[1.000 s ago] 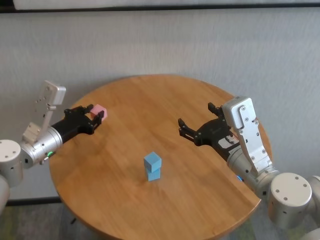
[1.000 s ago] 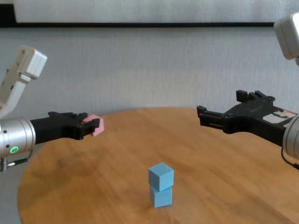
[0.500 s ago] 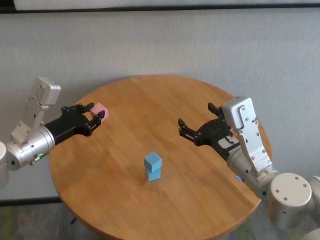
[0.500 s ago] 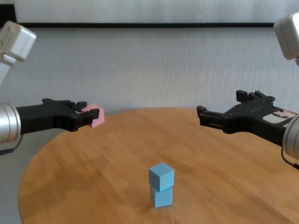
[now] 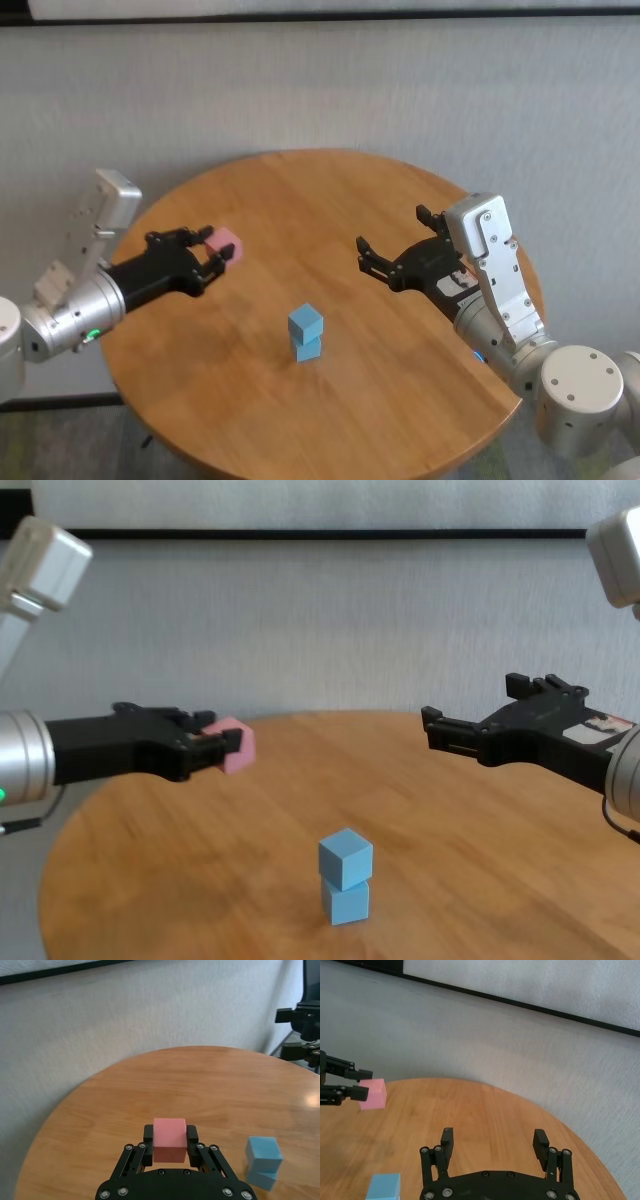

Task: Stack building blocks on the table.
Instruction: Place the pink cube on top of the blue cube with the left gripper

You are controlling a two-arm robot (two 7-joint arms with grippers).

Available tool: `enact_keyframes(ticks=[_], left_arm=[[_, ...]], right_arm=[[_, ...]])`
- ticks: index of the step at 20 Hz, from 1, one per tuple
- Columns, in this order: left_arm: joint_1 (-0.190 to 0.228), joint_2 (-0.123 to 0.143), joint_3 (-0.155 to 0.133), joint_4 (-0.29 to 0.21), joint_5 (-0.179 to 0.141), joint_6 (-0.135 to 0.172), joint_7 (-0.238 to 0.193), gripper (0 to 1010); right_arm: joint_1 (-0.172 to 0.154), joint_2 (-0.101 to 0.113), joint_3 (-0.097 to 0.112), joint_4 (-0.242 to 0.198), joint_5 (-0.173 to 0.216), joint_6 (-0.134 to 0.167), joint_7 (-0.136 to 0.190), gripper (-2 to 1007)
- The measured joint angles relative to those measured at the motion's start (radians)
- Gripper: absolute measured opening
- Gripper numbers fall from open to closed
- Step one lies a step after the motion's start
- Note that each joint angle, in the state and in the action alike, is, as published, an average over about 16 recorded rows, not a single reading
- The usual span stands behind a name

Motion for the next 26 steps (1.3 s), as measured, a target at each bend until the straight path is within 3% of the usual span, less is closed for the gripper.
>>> enact_keyframes(ticks=[13, 26], left_arm=[[0.024, -0.014, 0.085, -0.076, -0.026, 0.093, -0.017, 400], [0.042, -0.008, 0.131, -0.141, -0.054, 0.145, -0.002, 400]], right_arm=[[0.0, 0.0, 0.0, 0.0, 0.0, 0.0, 0.0, 1005], [0.0, 0.0, 0.0, 0.0, 0.0, 0.0, 0.0, 1005]])
